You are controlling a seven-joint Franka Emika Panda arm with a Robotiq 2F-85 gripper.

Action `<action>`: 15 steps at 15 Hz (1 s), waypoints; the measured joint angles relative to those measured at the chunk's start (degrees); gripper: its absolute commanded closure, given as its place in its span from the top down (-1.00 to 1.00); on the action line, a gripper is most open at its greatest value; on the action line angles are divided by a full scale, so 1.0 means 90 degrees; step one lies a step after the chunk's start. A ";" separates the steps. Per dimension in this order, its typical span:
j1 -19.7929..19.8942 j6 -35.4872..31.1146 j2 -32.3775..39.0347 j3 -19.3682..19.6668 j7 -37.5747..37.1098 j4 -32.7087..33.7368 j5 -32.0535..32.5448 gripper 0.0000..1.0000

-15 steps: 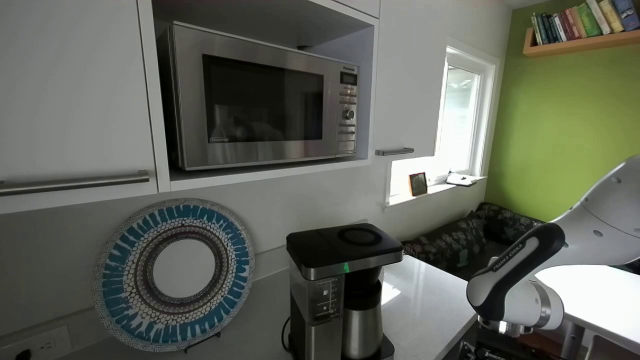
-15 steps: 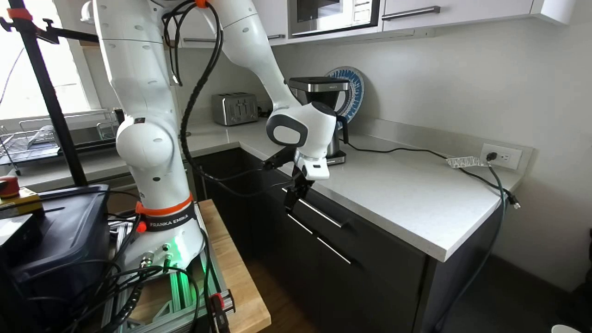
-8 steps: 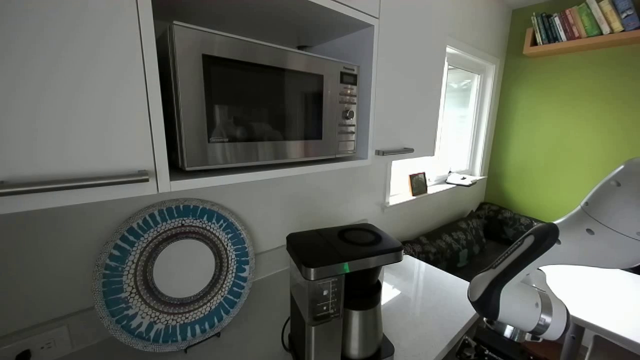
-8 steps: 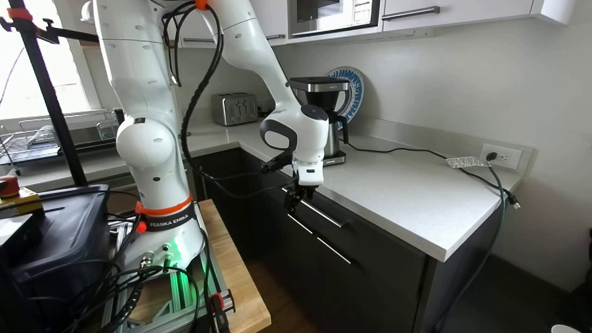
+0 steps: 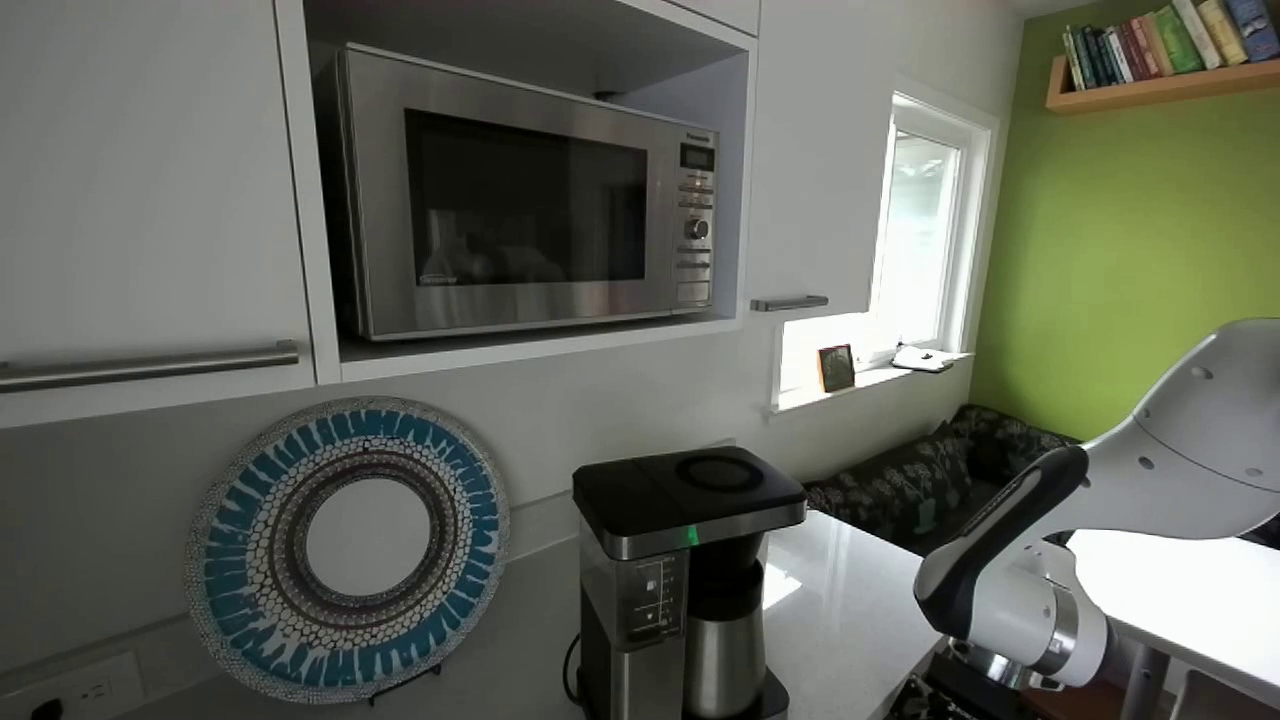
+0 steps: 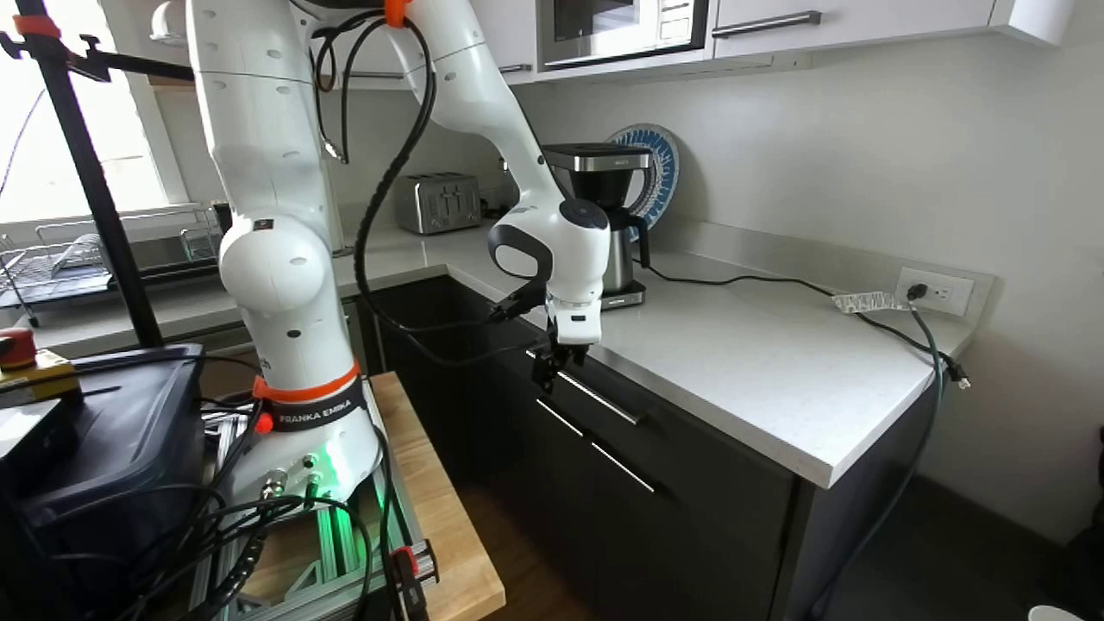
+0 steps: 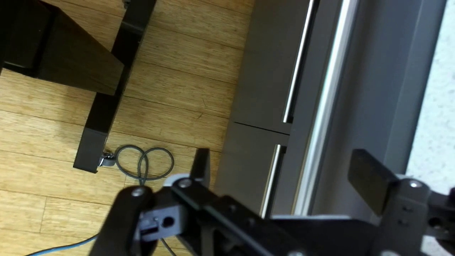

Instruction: Open the top right drawer, remove the spoon from the drawer and put it on the counter

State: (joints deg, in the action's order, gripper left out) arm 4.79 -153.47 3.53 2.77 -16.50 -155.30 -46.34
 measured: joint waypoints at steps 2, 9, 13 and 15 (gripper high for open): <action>-0.0030 -0.0012 0.0147 -0.0062 0.0000 0.0076 -0.0003 1.00; -0.0051 -0.0116 0.0677 -0.0235 0.0008 0.0309 -0.0011 1.00; -0.0065 -0.0177 0.0905 -0.0297 -0.0007 0.0434 -0.0010 1.00; -0.0096 -0.0160 0.0950 -0.0277 -0.0099 0.0455 0.0088 1.00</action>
State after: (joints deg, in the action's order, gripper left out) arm 3.93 -154.91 12.08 0.27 -17.39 -151.20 -45.54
